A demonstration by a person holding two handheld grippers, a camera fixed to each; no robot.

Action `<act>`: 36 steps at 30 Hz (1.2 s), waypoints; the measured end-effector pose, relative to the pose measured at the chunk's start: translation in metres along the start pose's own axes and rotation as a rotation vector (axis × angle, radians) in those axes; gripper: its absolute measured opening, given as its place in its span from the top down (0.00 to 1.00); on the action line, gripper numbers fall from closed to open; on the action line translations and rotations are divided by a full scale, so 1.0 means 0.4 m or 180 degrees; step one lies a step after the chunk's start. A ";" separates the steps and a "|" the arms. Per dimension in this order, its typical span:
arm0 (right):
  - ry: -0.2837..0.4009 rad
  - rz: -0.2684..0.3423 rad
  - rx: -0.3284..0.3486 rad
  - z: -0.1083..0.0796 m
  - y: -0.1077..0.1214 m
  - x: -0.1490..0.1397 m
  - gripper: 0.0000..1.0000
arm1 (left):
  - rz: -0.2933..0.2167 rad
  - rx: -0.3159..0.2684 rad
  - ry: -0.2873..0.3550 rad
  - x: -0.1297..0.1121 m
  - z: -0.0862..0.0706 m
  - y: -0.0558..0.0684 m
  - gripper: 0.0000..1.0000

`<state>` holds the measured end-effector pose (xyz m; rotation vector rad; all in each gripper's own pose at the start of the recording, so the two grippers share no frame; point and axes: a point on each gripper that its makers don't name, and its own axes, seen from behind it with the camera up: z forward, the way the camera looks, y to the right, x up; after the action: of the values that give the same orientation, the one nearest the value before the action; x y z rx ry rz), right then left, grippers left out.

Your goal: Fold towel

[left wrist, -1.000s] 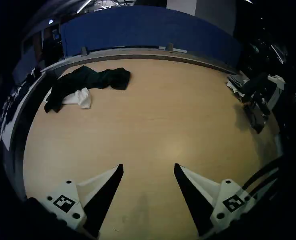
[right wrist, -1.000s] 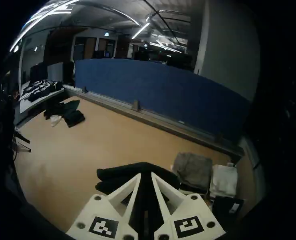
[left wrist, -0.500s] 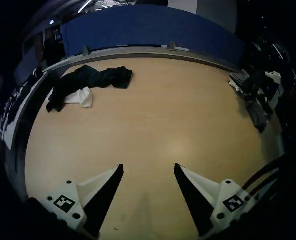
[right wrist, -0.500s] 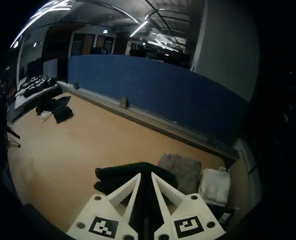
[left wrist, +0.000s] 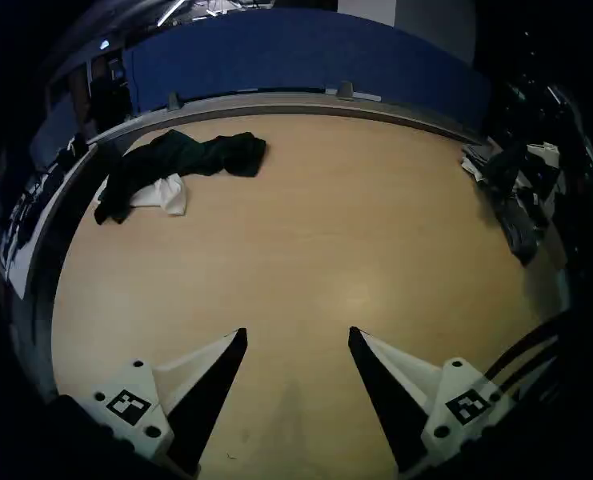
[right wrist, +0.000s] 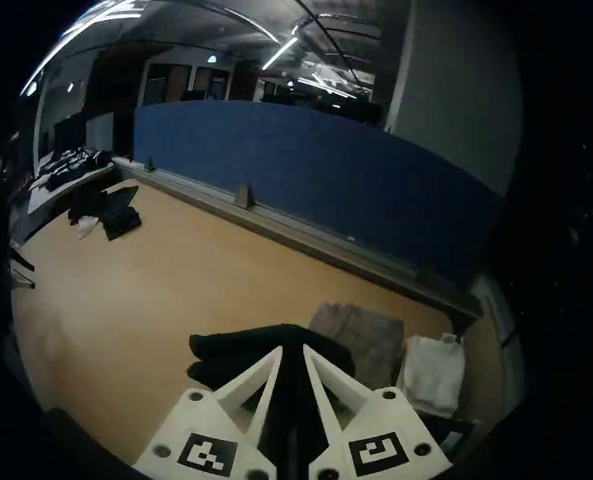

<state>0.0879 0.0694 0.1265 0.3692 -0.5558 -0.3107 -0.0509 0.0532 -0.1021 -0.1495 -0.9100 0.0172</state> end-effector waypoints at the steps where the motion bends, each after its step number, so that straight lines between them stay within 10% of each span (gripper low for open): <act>1: -0.0003 -0.0001 0.0006 0.002 0.000 -0.003 0.98 | 0.0004 0.0002 -0.0001 0.001 0.000 0.002 0.06; 36: -0.0572 0.0797 -0.0396 -0.206 0.053 -0.446 0.98 | 0.0174 -0.0100 -0.0031 0.020 0.004 0.074 0.06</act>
<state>-0.0056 0.1770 -0.0101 0.1492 -0.7475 -0.1364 -0.0458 0.0832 -0.0990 -0.2038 -0.9161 0.0544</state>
